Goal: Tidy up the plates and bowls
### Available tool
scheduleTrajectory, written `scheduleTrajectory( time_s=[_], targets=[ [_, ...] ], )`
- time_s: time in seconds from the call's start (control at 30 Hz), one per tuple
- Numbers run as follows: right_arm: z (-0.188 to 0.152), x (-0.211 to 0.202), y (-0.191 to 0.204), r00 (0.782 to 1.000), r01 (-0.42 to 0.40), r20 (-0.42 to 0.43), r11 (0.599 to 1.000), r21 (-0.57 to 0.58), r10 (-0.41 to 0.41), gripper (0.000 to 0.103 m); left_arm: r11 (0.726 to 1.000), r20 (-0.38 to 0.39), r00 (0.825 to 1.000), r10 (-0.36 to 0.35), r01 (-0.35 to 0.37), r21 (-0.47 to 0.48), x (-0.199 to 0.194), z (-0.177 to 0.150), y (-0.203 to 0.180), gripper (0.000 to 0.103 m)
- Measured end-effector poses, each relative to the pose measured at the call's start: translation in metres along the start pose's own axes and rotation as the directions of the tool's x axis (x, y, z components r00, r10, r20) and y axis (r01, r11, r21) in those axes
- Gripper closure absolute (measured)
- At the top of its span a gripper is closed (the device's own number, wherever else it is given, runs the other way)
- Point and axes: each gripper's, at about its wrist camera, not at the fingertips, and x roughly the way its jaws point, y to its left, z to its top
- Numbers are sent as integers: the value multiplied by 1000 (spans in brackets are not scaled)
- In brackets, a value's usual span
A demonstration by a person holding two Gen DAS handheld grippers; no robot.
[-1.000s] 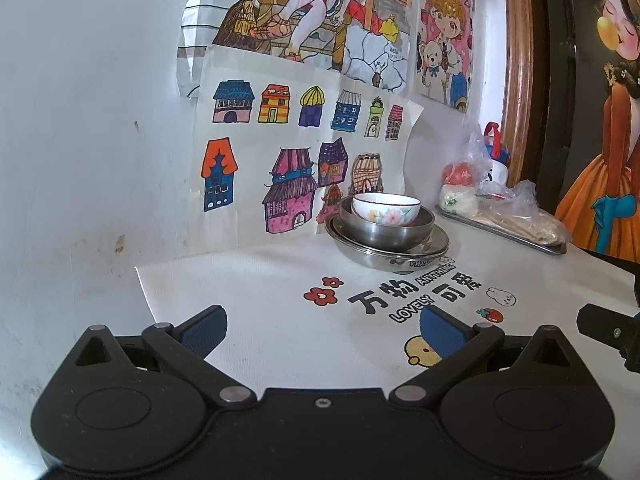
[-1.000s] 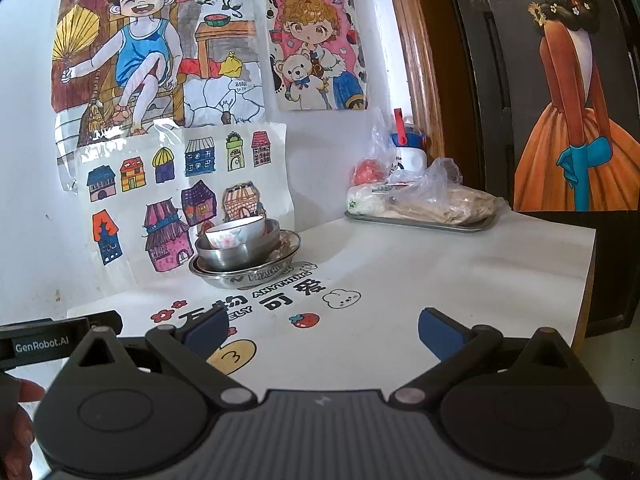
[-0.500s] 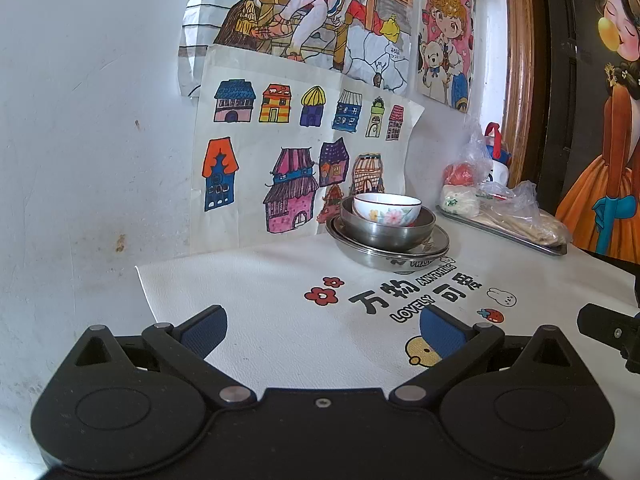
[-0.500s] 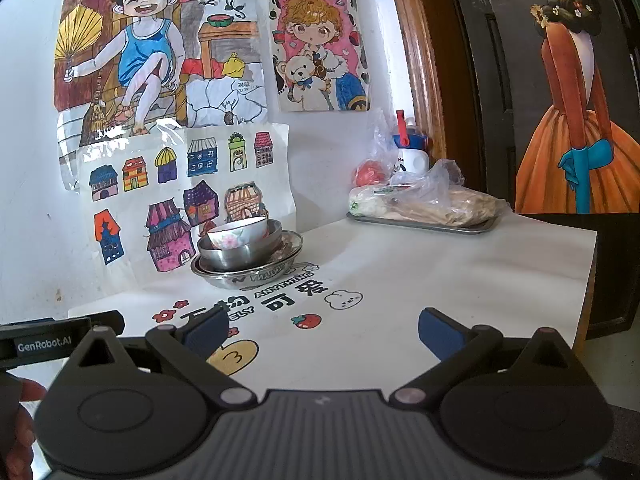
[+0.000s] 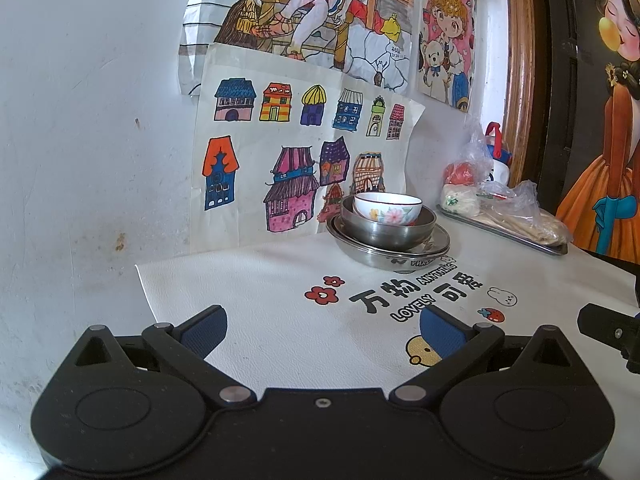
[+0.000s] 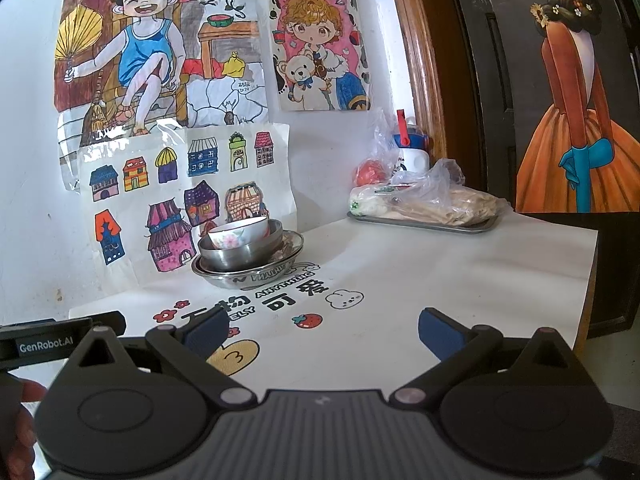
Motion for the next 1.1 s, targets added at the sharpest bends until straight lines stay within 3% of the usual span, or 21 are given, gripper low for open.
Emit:
scheduleTrajectory(
  time_s=[1.0, 1.1],
  targets=[
    [0, 0, 3, 1000, -3, 1, 1000, 2, 3, 0, 1000, -5, 1000, -16, 16, -6, -1, 1, 1, 1],
    [0, 0, 4, 1000, -1, 0, 1000, 2, 1, 0, 1000, 14, 1000, 9, -10, 8, -4, 1, -2, 1]
  ],
)
